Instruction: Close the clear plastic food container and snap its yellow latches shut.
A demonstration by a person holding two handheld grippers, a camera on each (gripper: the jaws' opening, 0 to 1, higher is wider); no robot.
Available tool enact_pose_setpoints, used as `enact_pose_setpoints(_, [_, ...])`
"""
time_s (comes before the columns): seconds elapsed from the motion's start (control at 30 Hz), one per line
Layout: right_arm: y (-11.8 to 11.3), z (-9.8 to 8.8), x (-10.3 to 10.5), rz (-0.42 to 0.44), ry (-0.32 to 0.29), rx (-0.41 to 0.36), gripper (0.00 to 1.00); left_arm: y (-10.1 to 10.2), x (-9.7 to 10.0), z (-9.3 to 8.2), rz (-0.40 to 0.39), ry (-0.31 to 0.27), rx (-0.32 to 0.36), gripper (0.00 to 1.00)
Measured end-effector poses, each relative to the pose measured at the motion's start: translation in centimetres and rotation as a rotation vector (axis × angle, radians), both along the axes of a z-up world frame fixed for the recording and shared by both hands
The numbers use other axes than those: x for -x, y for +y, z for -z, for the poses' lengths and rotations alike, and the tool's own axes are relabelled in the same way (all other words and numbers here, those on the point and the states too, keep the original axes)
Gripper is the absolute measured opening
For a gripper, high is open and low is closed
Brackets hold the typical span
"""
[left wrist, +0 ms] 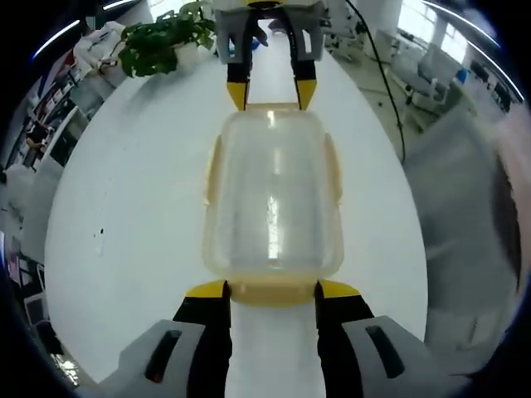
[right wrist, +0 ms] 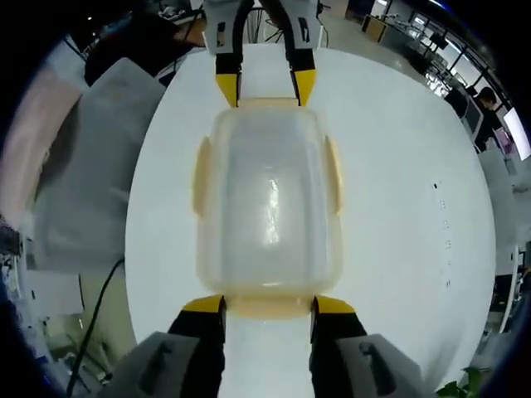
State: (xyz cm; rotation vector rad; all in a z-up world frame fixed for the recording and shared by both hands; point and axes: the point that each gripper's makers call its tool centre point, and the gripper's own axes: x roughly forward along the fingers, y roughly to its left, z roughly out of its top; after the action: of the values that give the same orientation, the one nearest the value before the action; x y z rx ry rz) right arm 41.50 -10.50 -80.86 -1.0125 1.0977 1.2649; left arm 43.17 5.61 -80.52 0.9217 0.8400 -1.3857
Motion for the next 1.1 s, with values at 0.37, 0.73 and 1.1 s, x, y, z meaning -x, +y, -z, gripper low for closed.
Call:
enact_pose_setpoints(0.37, [-0.9, 0.9, 0.1, 0.001, 0.019, 0.018, 0.37, -0.8, 0.1, 0.8, -0.001, 0.017, -0.003, 0.37])
enact_pose_setpoints(0.73, [-1.6, 1.9, 0.1, 0.004, 0.029, 0.054, 0.37, -1.4, -0.1, 1.8, -0.012, 0.029, 0.000, 0.37])
enact_pose_setpoints(1.1, [-1.7, 2.3, 0.4, 0.050, 0.033, 0.039, 0.39, -1.3, 0.0, 2.2, -0.026, 0.032, -0.012, 0.38])
